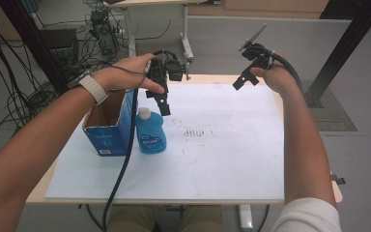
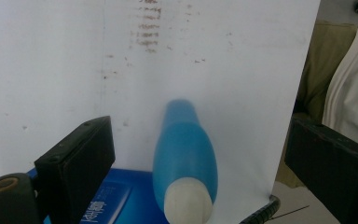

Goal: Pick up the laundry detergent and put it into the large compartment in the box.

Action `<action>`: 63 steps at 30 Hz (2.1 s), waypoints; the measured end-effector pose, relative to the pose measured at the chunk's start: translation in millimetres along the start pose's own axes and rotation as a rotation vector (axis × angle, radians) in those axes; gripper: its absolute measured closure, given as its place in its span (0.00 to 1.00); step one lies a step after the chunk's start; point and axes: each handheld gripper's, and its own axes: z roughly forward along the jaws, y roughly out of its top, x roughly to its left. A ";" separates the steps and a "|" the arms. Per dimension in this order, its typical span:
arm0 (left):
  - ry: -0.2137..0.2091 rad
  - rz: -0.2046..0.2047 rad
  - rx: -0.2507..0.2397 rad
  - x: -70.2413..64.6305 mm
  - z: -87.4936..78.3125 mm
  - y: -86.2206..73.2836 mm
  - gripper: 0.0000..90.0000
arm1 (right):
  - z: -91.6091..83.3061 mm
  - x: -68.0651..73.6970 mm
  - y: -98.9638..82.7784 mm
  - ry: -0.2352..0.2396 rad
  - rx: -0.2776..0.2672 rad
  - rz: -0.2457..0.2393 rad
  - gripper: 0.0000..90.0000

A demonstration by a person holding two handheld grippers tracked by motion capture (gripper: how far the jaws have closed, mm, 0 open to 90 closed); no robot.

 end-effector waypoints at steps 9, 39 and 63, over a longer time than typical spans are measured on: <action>-0.009 -0.004 -0.001 3.1 -5.0 -8.6 0.10 | -1.0 0.5 -0.8 -0.001 -0.002 0.000 0.08; -0.018 0.034 0.047 7.1 4.0 -31.8 0.08 | 2.7 2.7 2.9 0.004 0.006 -0.003 0.08; -0.013 0.024 0.050 8.9 13.9 -39.9 0.08 | 4.5 4.4 4.9 0.005 0.008 -0.006 0.08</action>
